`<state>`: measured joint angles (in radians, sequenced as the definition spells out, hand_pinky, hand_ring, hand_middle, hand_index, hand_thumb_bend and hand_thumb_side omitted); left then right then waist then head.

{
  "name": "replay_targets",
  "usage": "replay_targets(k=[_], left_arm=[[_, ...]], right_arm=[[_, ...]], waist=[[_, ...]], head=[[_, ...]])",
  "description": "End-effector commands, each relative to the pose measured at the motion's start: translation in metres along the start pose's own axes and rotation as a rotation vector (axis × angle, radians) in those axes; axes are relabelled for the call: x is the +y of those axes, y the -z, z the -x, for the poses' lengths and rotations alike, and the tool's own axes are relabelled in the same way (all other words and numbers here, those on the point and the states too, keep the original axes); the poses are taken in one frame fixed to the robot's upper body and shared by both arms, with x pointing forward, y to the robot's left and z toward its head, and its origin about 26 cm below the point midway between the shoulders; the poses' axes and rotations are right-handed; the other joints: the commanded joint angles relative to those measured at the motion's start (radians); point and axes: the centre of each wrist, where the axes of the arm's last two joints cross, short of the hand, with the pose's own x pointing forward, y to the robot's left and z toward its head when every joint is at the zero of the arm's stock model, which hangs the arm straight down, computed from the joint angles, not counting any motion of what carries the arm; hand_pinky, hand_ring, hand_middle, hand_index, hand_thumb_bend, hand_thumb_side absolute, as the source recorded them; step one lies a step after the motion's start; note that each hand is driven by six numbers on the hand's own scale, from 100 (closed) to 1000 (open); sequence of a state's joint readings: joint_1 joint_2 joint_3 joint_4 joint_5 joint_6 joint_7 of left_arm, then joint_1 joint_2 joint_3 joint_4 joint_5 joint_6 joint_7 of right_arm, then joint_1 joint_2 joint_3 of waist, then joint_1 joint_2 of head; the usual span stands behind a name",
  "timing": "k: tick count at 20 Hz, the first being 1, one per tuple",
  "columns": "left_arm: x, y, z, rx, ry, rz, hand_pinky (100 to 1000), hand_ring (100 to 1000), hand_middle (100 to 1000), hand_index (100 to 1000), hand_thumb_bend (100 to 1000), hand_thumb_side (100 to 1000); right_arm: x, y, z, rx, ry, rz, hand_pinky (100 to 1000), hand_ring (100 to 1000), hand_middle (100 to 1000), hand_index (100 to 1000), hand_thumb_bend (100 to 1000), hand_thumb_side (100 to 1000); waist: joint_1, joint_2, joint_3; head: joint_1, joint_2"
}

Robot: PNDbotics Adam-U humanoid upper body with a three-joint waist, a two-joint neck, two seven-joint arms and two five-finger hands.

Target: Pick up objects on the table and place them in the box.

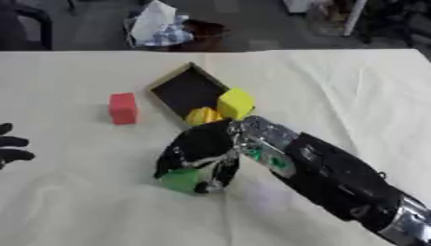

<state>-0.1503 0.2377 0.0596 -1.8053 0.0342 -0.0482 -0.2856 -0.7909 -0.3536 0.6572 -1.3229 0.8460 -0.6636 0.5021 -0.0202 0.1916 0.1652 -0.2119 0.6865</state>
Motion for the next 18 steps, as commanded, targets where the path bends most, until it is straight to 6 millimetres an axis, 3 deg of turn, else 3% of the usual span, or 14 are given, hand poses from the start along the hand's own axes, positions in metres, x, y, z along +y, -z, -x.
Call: replay_targets(k=[1, 7, 8, 11, 15, 18], left_arm=[[0.005, 0.003, -0.007, -0.019, 0.023, 0.009, 817, 636, 658, 878, 100, 915], [0.005, 0.003, -0.006, -0.019, 0.023, 0.009, 817, 636, 658, 878, 100, 915], [0.005, 0.002, -0.005, -0.015, 0.022, 0.008, 818, 637, 658, 878, 100, 913], [0.005, 0.001, -0.005, -0.013, 0.023, 0.005, 818, 637, 658, 878, 100, 912], [0.006, 0.001, -0.005, -0.012, 0.025, 0.004, 817, 638, 658, 878, 100, 909], [0.005, 0.000, -0.004, -0.012, 0.021, 0.005, 817, 638, 658, 878, 100, 910]], right_arm=[[0.000, -0.008, 0.009, -0.176, -0.118, -0.217, 713, 737, 779, 892, 152, 100], [-0.002, -0.011, 0.011, -0.177, -0.105, -0.195, 713, 737, 779, 892, 152, 100], [-0.009, -0.014, 0.013, -0.171, -0.117, -0.175, 698, 712, 744, 894, 100, 100], [-0.045, -0.032, 0.022, -0.140, -0.180, -0.067, 699, 707, 741, 897, 100, 100], [-0.055, -0.042, 0.028, -0.146, -0.172, 0.019, 697, 696, 742, 905, 100, 100], [-0.075, -0.056, 0.046, -0.080, -0.135, 0.125, 702, 702, 748, 907, 100, 100]], waist=[[-0.006, -0.018, -0.002], [-0.006, -0.018, -0.004], [-0.001, -0.023, -0.009], [0.002, -0.025, -0.017], [0.004, -0.026, -0.020], [0.011, -0.028, -0.020]], head=[[0.000, 0.000], [0.000, -0.001], [0.002, 0.003], [0.007, 0.003], [0.009, 0.004], [0.008, 0.005]])
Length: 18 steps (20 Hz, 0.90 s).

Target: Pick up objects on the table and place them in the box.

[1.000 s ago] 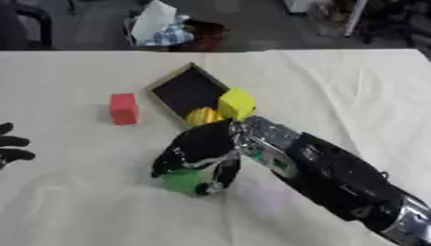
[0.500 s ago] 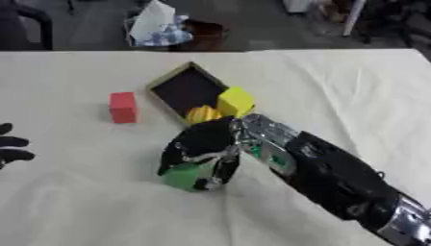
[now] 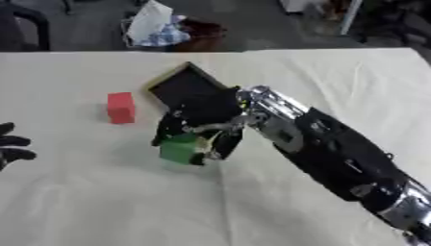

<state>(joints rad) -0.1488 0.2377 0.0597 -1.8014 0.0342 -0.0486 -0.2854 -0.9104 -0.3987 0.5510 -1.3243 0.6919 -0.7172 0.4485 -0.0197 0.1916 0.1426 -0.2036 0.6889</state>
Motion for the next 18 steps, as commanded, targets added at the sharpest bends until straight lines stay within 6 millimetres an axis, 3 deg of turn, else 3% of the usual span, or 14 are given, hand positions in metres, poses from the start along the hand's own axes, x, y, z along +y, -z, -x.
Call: replay_targets(k=[1, 4, 9, 18], left_arm=[[0.005, 0.001, -0.006, -0.018, 0.022, 0.007, 818, 638, 658, 878, 100, 910], [0.003, 0.002, -0.006, -0.024, 0.018, 0.011, 818, 639, 658, 878, 100, 909], [0.002, 0.003, -0.006, -0.029, 0.013, 0.016, 818, 639, 658, 878, 100, 908], [-0.001, 0.006, -0.007, -0.036, 0.004, 0.030, 818, 639, 658, 878, 100, 909]], right_arm=[[-0.031, -0.016, 0.022, -0.074, -0.081, -0.060, 706, 707, 753, 908, 100, 100], [-0.045, -0.020, 0.038, -0.013, -0.031, -0.006, 711, 710, 754, 907, 100, 100], [-0.045, -0.028, 0.063, 0.115, 0.063, 0.060, 720, 712, 755, 905, 100, 100], [-0.006, -0.029, 0.087, 0.304, 0.219, 0.064, 749, 747, 778, 909, 100, 100]], waist=[[0.011, -0.027, 0.003], [0.016, -0.025, 0.010], [0.021, -0.023, 0.025], [0.026, -0.019, 0.048]], head=[[-0.001, 0.002], [-0.006, -0.002], [-0.019, -0.005], [-0.036, -0.009]])
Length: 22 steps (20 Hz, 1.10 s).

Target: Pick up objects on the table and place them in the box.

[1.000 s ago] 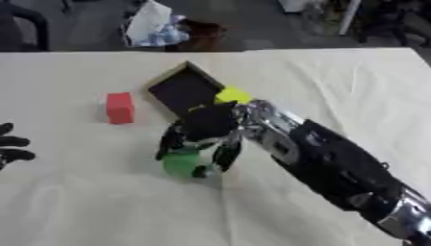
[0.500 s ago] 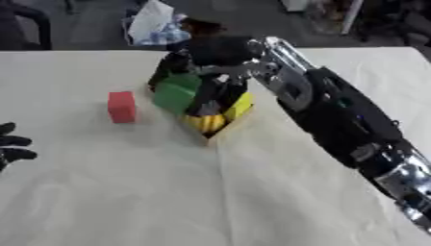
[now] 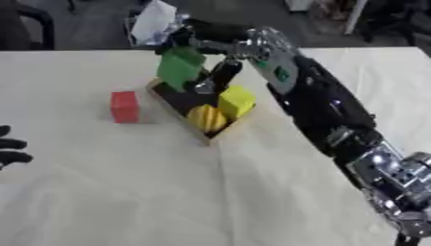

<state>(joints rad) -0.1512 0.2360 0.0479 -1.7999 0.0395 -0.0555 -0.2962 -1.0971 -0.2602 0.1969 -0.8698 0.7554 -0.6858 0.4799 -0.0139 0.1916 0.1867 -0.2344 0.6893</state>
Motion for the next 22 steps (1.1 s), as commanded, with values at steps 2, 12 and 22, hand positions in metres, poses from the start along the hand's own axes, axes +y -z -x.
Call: replay_targets(k=[2, 12, 22], left_arm=[[0.002, 0.005, -0.007, -0.027, 0.011, 0.010, 818, 639, 658, 878, 100, 909], [0.002, 0.004, -0.006, -0.025, 0.009, 0.010, 818, 638, 658, 878, 100, 911], [0.002, 0.004, -0.006, -0.022, 0.008, 0.010, 818, 638, 658, 878, 100, 914]], right_arm=[[0.003, -0.003, 0.011, 0.042, -0.002, -0.051, 751, 750, 778, 909, 100, 100], [0.023, -0.009, 0.023, 0.151, -0.032, -0.037, 773, 792, 833, 926, 100, 100], [0.029, -0.017, 0.029, 0.288, -0.115, -0.040, 852, 920, 975, 975, 100, 100]], waist=[[0.021, -0.018, 0.006], [0.022, -0.019, 0.004], [0.021, -0.019, 0.006]], head=[[-0.007, -0.010], [-0.009, -0.011], [-0.013, -0.009]])
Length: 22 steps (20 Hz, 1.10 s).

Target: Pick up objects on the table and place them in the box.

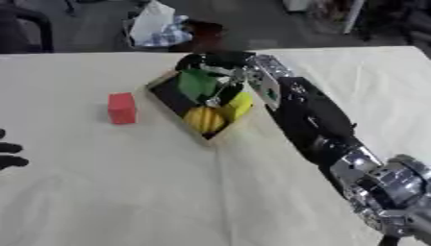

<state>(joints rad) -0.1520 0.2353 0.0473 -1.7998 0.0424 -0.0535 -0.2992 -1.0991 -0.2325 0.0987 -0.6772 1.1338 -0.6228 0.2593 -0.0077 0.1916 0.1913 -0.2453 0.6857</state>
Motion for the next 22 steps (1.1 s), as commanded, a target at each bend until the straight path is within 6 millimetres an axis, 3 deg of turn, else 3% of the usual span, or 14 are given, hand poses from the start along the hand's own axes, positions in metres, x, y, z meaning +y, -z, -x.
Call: replay_targets(k=[1, 6, 14, 22], left_arm=[[0.002, 0.003, -0.006, -0.022, 0.012, 0.006, 818, 638, 658, 878, 100, 914], [0.002, 0.003, -0.006, -0.021, 0.011, 0.005, 818, 638, 658, 878, 100, 913], [0.003, 0.003, -0.006, -0.020, 0.012, 0.003, 818, 638, 658, 878, 100, 913], [0.003, 0.002, -0.006, -0.019, 0.013, 0.002, 819, 638, 657, 878, 100, 911]], right_arm=[[-0.012, -0.005, 0.008, 0.044, -0.053, 0.017, 872, 932, 981, 977, 100, 134], [-0.009, -0.007, 0.011, 0.062, -0.091, 0.021, 909, 964, 998, 976, 106, 306], [-0.013, -0.009, 0.015, 0.066, -0.105, 0.038, 920, 974, 1000, 973, 146, 503], [-0.027, -0.011, 0.016, 0.051, -0.131, 0.045, 924, 986, 1000, 978, 214, 572]], waist=[[0.014, -0.019, 0.001], [0.013, -0.020, 0.000], [0.012, -0.022, -0.001], [0.011, -0.024, -0.005]], head=[[-0.002, -0.005], [-0.001, -0.005], [0.000, -0.004], [0.001, -0.004]])
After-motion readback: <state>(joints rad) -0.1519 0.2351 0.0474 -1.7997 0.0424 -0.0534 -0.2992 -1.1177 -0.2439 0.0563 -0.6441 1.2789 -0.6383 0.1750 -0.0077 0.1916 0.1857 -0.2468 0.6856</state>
